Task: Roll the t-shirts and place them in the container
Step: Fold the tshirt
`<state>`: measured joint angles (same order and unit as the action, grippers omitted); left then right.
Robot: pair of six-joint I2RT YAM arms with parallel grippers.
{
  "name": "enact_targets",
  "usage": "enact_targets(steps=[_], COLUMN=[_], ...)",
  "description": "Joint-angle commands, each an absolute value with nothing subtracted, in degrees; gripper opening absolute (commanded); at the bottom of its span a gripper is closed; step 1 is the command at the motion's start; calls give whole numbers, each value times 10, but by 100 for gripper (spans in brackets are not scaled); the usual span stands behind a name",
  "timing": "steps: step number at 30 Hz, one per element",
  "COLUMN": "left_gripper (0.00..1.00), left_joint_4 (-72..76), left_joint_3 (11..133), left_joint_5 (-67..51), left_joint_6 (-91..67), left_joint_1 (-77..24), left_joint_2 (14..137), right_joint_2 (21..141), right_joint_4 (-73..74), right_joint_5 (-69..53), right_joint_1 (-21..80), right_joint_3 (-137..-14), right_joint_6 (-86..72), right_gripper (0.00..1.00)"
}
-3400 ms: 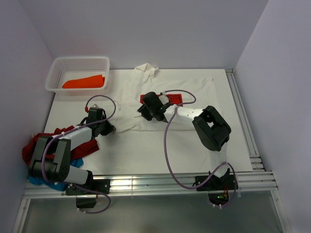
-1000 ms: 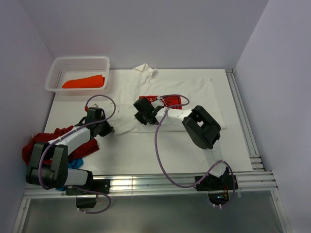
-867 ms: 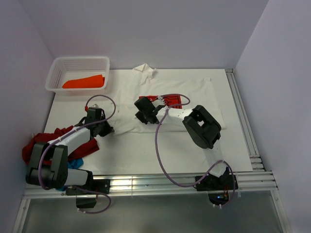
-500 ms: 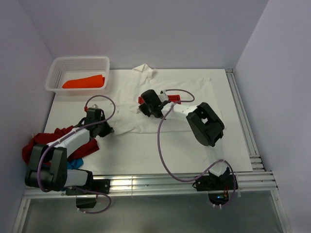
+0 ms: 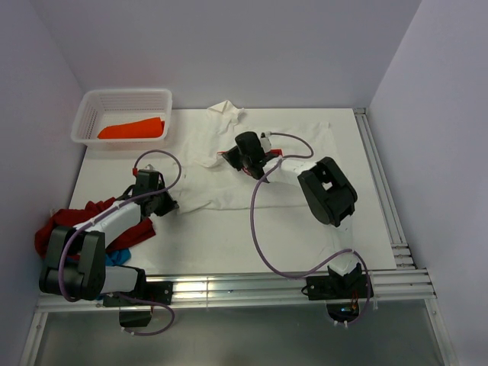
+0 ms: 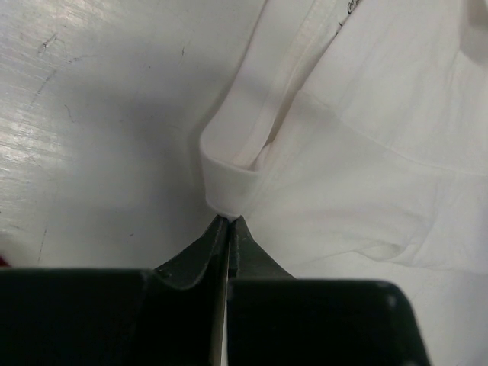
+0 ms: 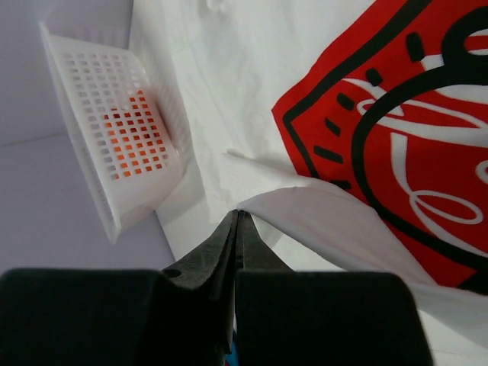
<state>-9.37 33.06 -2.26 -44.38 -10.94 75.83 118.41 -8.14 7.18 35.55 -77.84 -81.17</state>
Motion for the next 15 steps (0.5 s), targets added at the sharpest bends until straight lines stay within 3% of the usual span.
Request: enact_targets(steps=[1,15], left_gripper=[6,6], left_joint_4=[-102,-98], left_joint_3=[331,321], left_joint_5=[-21,-24], left_joint_6=[-430,-430], left_joint_1=[-108,-109], left_joint_2=[739,737], right_joint_2=[1162,1165], right_joint_4=[-160,-308], right_joint_5=[81,90], right_joint_1=[348,316], right_joint_3=[-745,-646], right_joint_6=[-824,-892], right_gripper=[0,0])
